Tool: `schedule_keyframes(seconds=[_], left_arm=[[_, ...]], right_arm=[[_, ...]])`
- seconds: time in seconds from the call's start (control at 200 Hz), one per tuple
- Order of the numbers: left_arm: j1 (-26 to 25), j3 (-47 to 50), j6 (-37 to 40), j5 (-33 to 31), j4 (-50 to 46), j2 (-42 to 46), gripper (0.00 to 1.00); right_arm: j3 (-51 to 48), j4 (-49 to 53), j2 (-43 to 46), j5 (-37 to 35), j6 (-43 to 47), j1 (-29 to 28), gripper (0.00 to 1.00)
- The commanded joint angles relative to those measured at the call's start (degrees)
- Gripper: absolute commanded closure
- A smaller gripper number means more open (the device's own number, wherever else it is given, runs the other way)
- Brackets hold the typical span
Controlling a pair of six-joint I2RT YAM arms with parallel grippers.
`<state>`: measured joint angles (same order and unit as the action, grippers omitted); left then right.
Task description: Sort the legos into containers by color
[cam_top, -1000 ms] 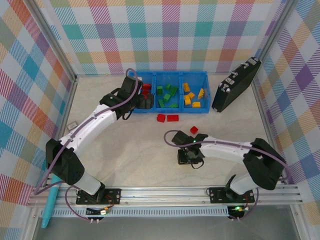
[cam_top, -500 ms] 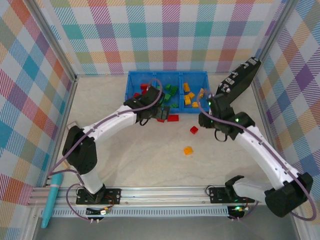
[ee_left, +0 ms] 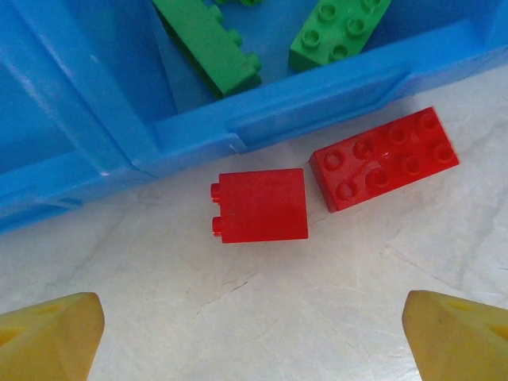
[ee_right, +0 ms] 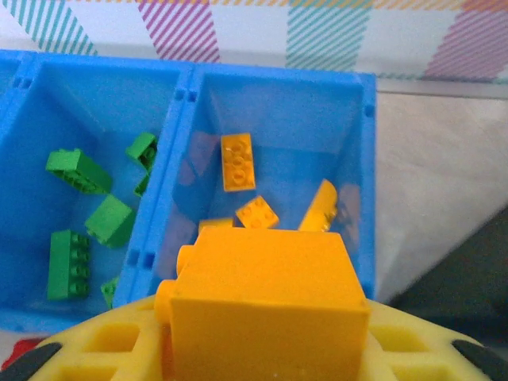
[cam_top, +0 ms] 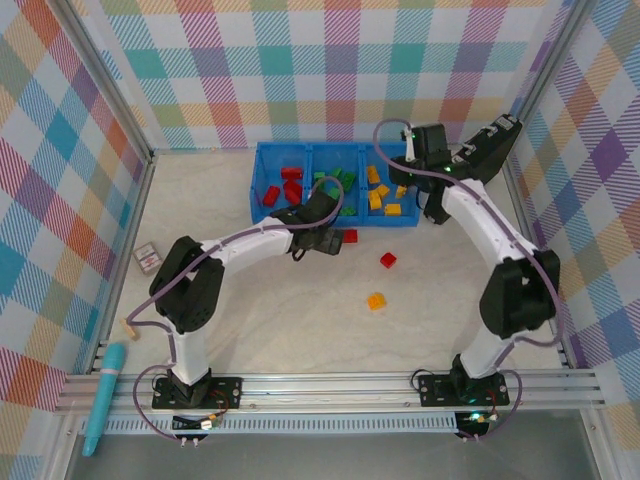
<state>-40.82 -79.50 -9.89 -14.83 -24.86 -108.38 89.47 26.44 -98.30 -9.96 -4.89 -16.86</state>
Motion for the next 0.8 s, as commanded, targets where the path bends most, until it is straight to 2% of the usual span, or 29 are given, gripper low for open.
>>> schedule_keyframes(seconds=[0.0, 0.225, 0.355, 0.615, 0.795], left_arm=[[-0.23, -2.35, 1.72, 0.58, 1.07, -2.19, 0.04], [0.21, -4.48, 1.80, 0.85, 1.69, -5.96, 0.05], [0.92, -5.27, 1.41, 0.86, 2.01, -7.28, 0.09], [2.49, -5.66, -0.52, 1.44, 3.05, -8.87, 0.15], [3.32, -6.45, -1.00, 1.74, 3.40, -10.03, 0.17]], right_arm=[[5.40, -2.49, -5.45, 1.87, 2.16, 0.58, 0.67], [14.70, -1.50, -16.78, 2.69, 3.39, 1.22, 0.66], [18.51, -0.51, -20.67, 3.79, 3.57, 1.24, 0.52], [17.76, -2.16, -21.30, 6.36, 3.85, 1.22, 0.31], [17.43, -1.82, -21.04, 7.05, 3.57, 1.22, 0.28]])
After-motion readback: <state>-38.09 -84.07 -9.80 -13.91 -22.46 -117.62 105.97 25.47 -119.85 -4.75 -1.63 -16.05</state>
